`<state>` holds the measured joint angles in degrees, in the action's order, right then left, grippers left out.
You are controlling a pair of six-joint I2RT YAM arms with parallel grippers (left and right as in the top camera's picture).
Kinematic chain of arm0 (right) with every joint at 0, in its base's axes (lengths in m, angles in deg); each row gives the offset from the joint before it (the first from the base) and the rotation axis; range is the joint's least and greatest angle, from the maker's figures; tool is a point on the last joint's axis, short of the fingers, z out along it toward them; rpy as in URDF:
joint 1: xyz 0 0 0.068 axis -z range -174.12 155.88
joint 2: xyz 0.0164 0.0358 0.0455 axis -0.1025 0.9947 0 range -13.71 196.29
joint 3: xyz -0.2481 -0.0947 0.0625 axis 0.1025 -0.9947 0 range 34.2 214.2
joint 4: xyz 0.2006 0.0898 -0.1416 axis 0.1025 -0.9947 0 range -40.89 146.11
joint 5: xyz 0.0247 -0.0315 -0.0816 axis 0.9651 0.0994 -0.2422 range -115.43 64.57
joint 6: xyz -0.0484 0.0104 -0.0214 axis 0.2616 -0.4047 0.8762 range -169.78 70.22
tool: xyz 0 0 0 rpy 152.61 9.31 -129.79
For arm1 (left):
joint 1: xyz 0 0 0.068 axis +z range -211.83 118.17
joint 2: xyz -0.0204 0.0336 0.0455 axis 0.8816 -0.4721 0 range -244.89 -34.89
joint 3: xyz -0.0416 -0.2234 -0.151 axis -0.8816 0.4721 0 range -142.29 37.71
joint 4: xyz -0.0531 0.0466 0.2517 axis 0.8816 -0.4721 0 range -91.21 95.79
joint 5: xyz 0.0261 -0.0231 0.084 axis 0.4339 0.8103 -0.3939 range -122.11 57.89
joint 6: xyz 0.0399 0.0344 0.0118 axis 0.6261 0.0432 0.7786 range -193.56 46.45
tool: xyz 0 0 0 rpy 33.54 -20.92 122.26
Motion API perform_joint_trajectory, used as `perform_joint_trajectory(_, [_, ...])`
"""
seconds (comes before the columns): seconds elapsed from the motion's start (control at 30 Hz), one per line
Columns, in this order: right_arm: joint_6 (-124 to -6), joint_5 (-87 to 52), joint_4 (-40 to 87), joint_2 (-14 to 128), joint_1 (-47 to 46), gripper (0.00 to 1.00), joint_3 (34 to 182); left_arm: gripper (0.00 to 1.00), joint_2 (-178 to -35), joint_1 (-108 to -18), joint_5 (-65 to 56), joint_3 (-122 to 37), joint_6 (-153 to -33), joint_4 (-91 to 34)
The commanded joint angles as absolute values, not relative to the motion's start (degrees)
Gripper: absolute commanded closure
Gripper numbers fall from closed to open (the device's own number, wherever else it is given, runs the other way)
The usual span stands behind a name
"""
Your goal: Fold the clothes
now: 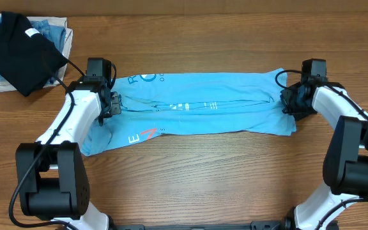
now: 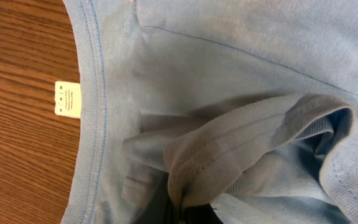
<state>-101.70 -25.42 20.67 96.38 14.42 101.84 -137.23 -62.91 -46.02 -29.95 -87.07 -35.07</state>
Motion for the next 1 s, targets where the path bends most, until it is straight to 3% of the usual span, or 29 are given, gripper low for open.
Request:
perform_joint_trajectory(0.0, [-101.8, -26.2, 17.5, 97.6, 14.3, 0.96, 106.5, 0.96, -137.2, -62.7, -45.6, -31.7, -87.3, -35.9])
perform_joint_trajectory(0.27, [-101.8, -28.2, 4.8, 97.6, 14.3, 0.96, 119.6, 0.96, -137.1, -62.7, -45.8, -36.9, -87.3, -40.6])
perform_joint_trajectory(0.97, [-104.2, -28.4, 3.8, 94.2, 14.2, 0.96, 120.2, 0.96, -137.1, -62.6, -50.6, -39.1, -87.3, -40.4])
